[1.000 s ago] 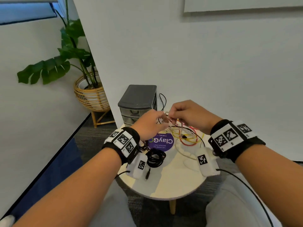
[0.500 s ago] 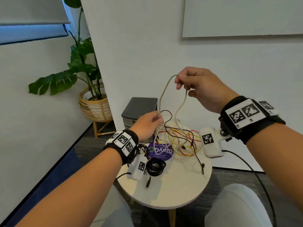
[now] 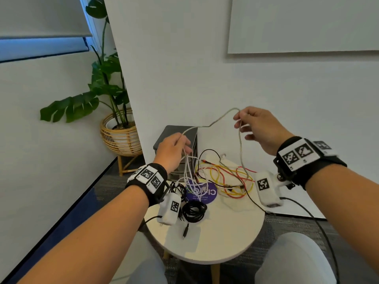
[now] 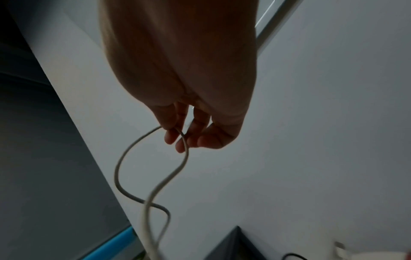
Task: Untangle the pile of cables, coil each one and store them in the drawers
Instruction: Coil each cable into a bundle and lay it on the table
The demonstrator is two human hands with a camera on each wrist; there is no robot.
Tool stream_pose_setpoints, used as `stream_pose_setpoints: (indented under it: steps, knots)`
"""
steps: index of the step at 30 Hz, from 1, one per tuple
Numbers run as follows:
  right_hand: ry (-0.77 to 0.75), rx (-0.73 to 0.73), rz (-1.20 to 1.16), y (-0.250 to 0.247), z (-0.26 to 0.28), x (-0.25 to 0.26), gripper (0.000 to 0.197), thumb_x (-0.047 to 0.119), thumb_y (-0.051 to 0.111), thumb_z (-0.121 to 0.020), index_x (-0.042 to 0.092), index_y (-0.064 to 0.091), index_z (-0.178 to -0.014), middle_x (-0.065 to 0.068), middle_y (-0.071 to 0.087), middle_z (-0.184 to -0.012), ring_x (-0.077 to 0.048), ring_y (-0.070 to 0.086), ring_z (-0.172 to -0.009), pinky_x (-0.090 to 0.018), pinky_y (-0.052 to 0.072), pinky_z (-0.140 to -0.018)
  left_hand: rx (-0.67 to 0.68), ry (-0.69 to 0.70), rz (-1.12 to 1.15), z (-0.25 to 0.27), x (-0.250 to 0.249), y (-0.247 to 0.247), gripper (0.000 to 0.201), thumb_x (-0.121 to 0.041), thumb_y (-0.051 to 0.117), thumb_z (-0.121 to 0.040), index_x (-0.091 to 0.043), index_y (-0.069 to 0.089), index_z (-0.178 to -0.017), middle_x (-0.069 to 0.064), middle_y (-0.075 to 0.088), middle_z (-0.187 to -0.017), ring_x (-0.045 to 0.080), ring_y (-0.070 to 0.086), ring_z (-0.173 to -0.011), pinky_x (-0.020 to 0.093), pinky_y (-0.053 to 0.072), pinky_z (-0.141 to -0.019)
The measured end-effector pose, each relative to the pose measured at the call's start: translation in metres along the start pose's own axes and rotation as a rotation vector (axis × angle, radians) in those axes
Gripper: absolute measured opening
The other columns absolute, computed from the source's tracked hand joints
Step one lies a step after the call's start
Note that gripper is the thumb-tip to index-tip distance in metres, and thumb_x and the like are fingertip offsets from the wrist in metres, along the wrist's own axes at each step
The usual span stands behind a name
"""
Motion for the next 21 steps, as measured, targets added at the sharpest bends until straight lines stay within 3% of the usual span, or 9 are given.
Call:
stream_pose_setpoints:
  steps: [4, 7, 10, 12, 14, 18, 21]
  knots:
    - [0.111, 0.057, 0.078, 0.008, 0.002, -0.043, 0.028, 0.021, 0.042, -0.108, 0.014, 0.067, -0.097, -0.010, 0.067, -0.095, -0.020, 0.058, -0.081, -0.030, 0.048, -0.066, -0.062, -0.007, 0.046, -0.003, -0.002, -0.006, 0.030, -0.026, 0.041, -0.107, -0.023, 0.068, -0.095, 0.000, 0.076, -0.082, 0.017, 0.073, -0.086, 0.051, 0.056, -0.093]
    - [0.191, 0.052, 0.080, 0.009, 0.005, -0.072, 0.023, 0.016, 0.046, -0.105, 0.017, 0.067, -0.113, -0.010, 0.063, -0.108, -0.022, 0.060, -0.087, -0.034, 0.050, -0.070, -0.071, -0.004, 0.041, -0.005, -0.007, -0.007, 0.031, -0.030, 0.041, -0.106, -0.026, 0.068, -0.093, -0.002, 0.075, -0.081, 0.017, 0.073, -0.086, 0.049, 0.057, -0.090]
    - [0.307, 0.079, 0.221, 0.008, 0.012, -0.107, 0.030, 0.018, 0.049, -0.104, 0.018, 0.060, -0.132, -0.011, 0.058, -0.133, -0.025, 0.057, -0.106, -0.039, 0.047, -0.088, -0.050, 0.000, 0.064, -0.004, -0.013, -0.003, 0.030, -0.025, 0.041, -0.107, -0.020, 0.069, -0.097, 0.006, 0.074, -0.088, 0.020, 0.072, -0.089, 0.045, 0.058, -0.084]
    - [0.361, 0.150, 0.350, 0.010, 0.020, -0.129, 0.038, 0.019, 0.050, -0.105, 0.015, 0.053, -0.143, -0.009, 0.050, -0.147, -0.027, 0.049, -0.128, -0.038, 0.038, -0.104, -0.027, 0.005, 0.057, -0.006, -0.015, 0.002, 0.030, -0.024, 0.042, -0.107, -0.017, 0.070, -0.099, 0.008, 0.074, -0.091, 0.021, 0.072, -0.089, 0.046, 0.060, -0.084]
    - [0.389, 0.177, 0.360, 0.015, 0.025, -0.146, 0.042, 0.017, 0.052, -0.103, 0.016, 0.051, -0.145, -0.008, 0.045, -0.153, -0.028, 0.042, -0.139, -0.041, 0.034, -0.112, -0.016, -0.003, 0.073, -0.007, -0.015, 0.006, 0.030, -0.024, 0.043, -0.107, -0.016, 0.071, -0.099, 0.009, 0.073, -0.092, 0.024, 0.072, -0.091, 0.049, 0.060, -0.087]
    - [0.339, 0.151, 0.294, 0.020, 0.022, -0.144, 0.043, 0.005, 0.059, -0.095, 0.018, 0.058, -0.136, -0.011, 0.054, -0.143, -0.025, 0.050, -0.127, -0.038, 0.039, -0.105, -0.010, -0.035, 0.140, -0.012, -0.016, 0.014, 0.029, -0.025, 0.045, -0.108, -0.016, 0.072, -0.099, 0.013, 0.073, -0.093, 0.030, 0.072, -0.094, 0.054, 0.060, -0.086]
    - [0.205, 0.056, 0.145, 0.022, 0.014, -0.116, 0.064, -0.001, 0.061, -0.088, 0.026, 0.046, -0.144, -0.008, 0.049, -0.144, -0.025, 0.051, -0.127, -0.037, 0.044, -0.097, 0.007, -0.024, 0.145, -0.018, -0.020, 0.018, 0.026, -0.024, 0.048, -0.106, -0.017, 0.073, -0.101, 0.013, 0.073, -0.094, 0.029, 0.072, -0.093, 0.050, 0.061, -0.086]
Point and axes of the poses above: each hand's wrist, its own z-axis away from the middle knuckle, its own y-axis out of the palm, x = y × z, the point moved 2 cm from there along -z, towards the middle knuckle
